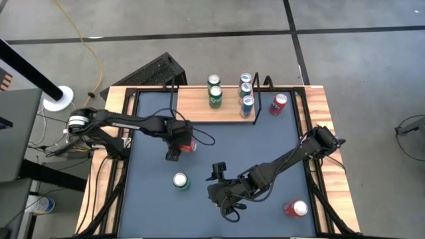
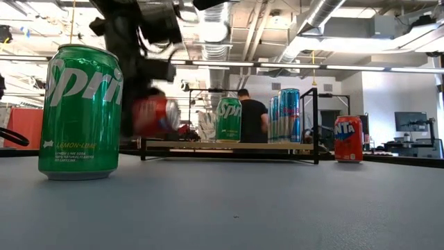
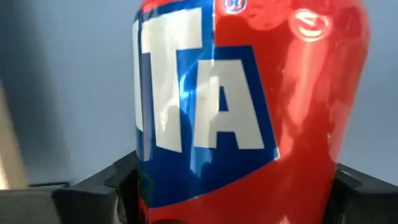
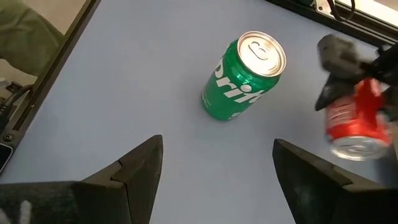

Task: Place canned beverage on shelf
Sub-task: Adjust the left red soda can

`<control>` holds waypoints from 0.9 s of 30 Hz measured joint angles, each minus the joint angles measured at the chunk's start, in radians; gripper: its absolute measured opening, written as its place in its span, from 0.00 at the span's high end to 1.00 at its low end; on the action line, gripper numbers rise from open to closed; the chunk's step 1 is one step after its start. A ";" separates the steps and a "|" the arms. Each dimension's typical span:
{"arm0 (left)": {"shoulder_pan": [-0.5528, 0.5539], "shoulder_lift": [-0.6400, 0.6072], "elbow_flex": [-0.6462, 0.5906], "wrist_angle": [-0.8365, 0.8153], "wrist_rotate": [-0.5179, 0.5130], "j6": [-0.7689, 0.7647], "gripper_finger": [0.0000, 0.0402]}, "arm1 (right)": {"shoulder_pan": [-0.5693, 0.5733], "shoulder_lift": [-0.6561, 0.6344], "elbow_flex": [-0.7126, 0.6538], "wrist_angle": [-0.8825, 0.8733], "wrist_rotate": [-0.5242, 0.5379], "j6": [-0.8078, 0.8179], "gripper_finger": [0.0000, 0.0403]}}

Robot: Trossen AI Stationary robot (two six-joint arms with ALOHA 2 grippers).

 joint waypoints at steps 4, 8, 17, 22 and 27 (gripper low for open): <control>0.000 -0.141 -0.050 0.145 0.147 -0.031 0.31 | 0.000 0.000 0.000 0.030 0.013 -0.023 0.28; -0.003 -0.316 -0.153 0.354 0.377 -0.105 0.31 | 0.001 0.000 0.000 0.068 0.117 -0.075 0.28; -0.056 -0.599 -0.308 0.439 0.232 -0.144 0.31 | -0.063 0.001 0.022 0.361 0.272 -0.286 0.28; -0.098 -0.658 -0.321 0.423 0.181 -0.144 0.31 | -0.174 0.000 0.087 0.366 0.146 -0.166 0.28; -0.132 -0.684 -0.320 0.411 0.152 -0.131 0.31 | -0.261 0.000 0.103 0.359 -0.066 -0.125 0.28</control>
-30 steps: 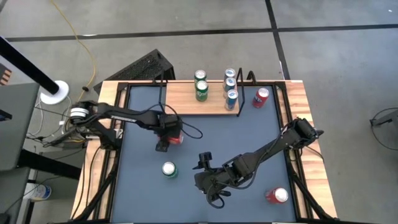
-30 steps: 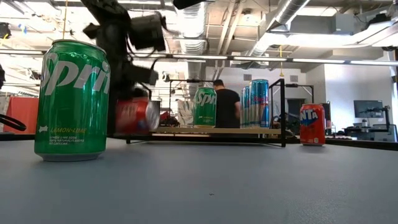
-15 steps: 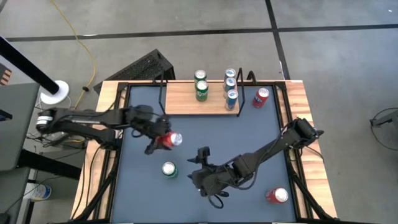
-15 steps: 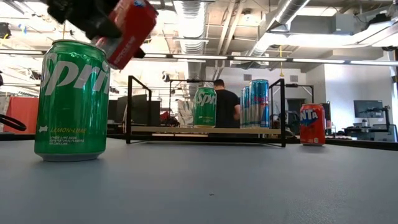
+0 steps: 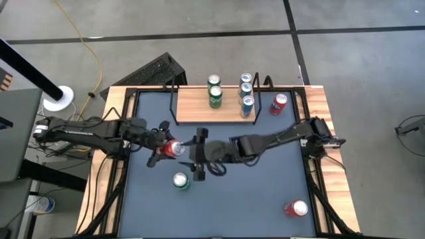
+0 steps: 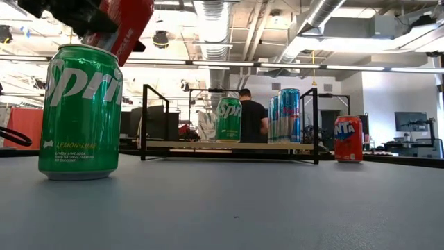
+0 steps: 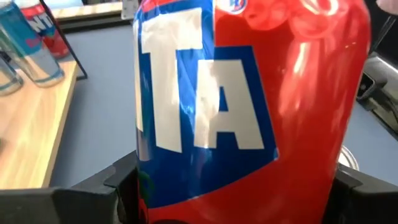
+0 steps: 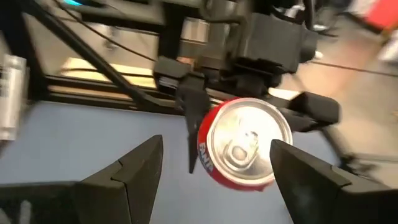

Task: Place canned beverage on shelf
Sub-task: Adjust the left red soda can

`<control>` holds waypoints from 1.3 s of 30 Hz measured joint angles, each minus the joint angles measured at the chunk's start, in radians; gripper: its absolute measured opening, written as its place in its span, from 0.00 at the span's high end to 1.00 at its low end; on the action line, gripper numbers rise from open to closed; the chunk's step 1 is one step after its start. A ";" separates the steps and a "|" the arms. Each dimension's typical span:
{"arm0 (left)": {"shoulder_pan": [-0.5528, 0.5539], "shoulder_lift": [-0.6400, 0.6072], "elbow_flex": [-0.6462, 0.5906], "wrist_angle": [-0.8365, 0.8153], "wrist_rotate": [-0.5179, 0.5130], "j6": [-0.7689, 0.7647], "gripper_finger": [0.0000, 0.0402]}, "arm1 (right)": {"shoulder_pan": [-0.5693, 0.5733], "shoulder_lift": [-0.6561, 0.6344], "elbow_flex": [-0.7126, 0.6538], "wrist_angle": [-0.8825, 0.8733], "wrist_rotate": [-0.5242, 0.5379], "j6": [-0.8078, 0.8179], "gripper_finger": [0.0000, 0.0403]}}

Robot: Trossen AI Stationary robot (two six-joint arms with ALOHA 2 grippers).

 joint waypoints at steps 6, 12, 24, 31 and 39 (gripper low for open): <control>-0.021 0.002 0.000 -0.040 -0.028 0.042 0.31 | -0.037 0.000 0.000 -0.011 -0.048 0.007 0.28; -0.021 0.002 0.000 -0.042 -0.050 0.074 0.31 | -0.053 0.000 0.000 -0.009 -0.088 0.028 0.24; -0.021 0.003 0.000 -0.048 -0.068 0.077 0.31 | -0.088 0.006 0.000 -0.014 -0.098 0.074 0.02; -0.021 0.003 0.000 -0.047 -0.071 0.070 0.31 | -0.085 0.021 -0.013 0.024 -0.098 0.049 0.01; -0.021 0.003 0.002 -0.044 -0.073 0.042 0.31 | -0.086 0.079 -0.015 0.086 -0.099 0.027 0.01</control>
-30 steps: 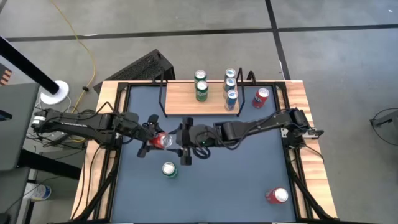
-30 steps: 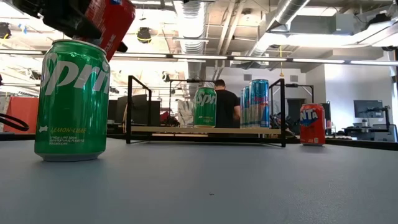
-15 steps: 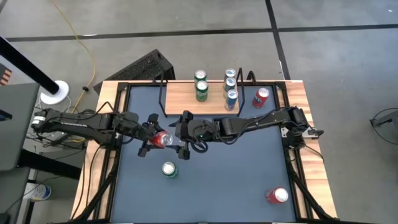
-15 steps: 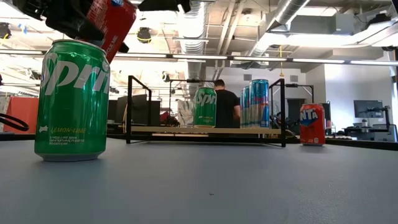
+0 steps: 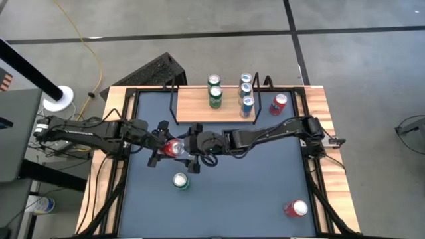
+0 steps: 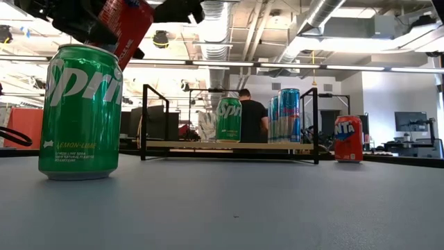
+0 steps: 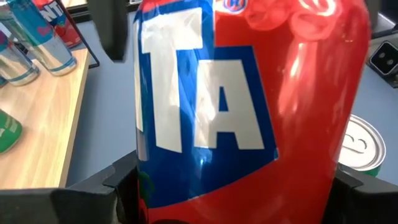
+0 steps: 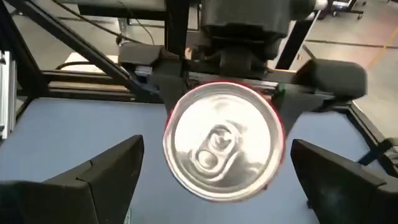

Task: Place canned beverage on shelf
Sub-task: Adjust the left red soda can

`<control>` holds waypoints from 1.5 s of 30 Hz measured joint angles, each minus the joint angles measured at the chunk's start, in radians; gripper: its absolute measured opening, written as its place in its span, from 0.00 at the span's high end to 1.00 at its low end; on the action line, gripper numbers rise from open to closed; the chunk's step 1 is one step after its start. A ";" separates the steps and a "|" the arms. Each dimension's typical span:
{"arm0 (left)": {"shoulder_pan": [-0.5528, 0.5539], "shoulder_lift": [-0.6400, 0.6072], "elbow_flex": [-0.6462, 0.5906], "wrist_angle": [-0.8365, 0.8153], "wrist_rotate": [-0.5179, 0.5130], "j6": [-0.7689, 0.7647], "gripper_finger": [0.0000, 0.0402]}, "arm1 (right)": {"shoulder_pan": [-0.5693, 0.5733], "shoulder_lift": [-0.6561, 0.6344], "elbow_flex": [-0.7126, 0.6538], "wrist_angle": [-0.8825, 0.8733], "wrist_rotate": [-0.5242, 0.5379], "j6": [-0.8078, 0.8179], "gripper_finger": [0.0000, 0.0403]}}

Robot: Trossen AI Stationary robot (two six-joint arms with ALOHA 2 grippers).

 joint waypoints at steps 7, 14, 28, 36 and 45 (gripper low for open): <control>0.000 0.000 0.000 -0.003 -0.003 -0.020 0.31 | 0.000 0.009 0.000 0.043 0.001 -0.021 0.02; 0.000 0.000 0.000 0.002 -0.022 -0.035 0.30 | -0.013 0.009 0.000 0.062 0.001 -0.025 0.02; 0.000 0.000 0.000 0.008 -0.022 -0.075 0.30 | -0.021 0.009 0.000 0.044 -0.022 0.020 0.17; 0.000 0.000 0.000 0.029 -0.020 -0.100 0.30 | -0.019 0.009 0.000 0.029 -0.015 0.028 0.19; -0.001 0.000 0.000 0.037 -0.013 -0.151 0.25 | -0.018 0.009 0.000 0.035 0.003 0.025 0.33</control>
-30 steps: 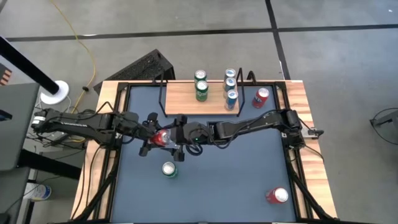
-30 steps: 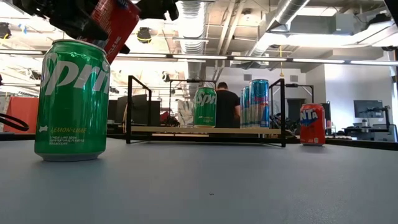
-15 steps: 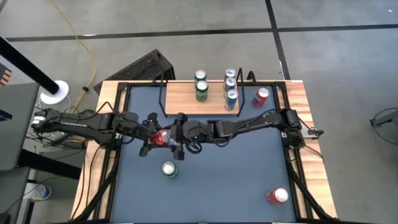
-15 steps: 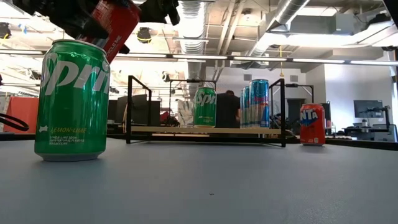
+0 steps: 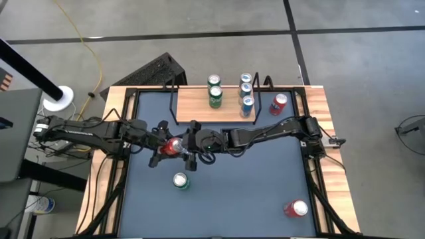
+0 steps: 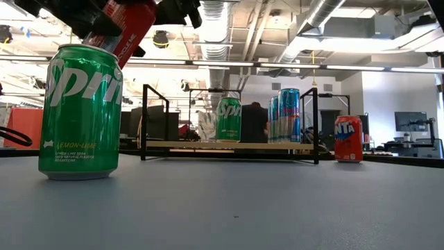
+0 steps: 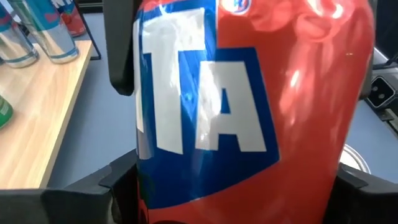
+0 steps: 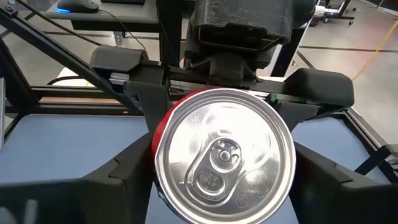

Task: Place canned beverage on shelf
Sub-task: Adjust the left red soda can

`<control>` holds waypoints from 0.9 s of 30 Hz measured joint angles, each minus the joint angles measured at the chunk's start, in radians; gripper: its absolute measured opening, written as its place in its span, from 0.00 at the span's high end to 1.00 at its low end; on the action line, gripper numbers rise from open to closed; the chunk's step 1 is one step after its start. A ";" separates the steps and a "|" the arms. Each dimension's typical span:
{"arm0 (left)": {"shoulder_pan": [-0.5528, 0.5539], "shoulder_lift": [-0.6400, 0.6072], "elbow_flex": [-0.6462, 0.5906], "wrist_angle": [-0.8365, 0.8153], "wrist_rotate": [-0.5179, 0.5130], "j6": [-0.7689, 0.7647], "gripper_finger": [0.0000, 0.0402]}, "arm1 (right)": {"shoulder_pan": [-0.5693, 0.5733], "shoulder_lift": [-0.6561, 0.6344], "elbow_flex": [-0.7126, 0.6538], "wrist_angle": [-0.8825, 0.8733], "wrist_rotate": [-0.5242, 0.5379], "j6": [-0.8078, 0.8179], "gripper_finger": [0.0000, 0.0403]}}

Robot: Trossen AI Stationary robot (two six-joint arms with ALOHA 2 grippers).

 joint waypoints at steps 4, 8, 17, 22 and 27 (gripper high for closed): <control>0.001 0.000 0.000 -0.009 0.025 -0.020 0.20 | 0.003 -0.006 0.000 -0.039 0.000 0.002 0.39; 0.004 -0.008 0.019 -0.081 -0.006 -0.035 0.19 | 0.004 -0.026 0.000 -0.093 0.000 -0.005 0.39; 0.008 -0.007 0.049 -0.308 -0.112 -0.068 0.18 | -0.001 -0.162 -0.002 -0.449 0.010 0.038 0.39; 0.008 -0.010 0.031 -0.371 -0.179 -0.090 0.18 | 0.019 -0.233 -0.002 -0.825 0.011 0.171 0.39; 0.008 -0.009 0.015 -0.356 -0.164 -0.104 0.18 | 0.091 -0.287 -0.071 -1.040 0.050 0.306 0.38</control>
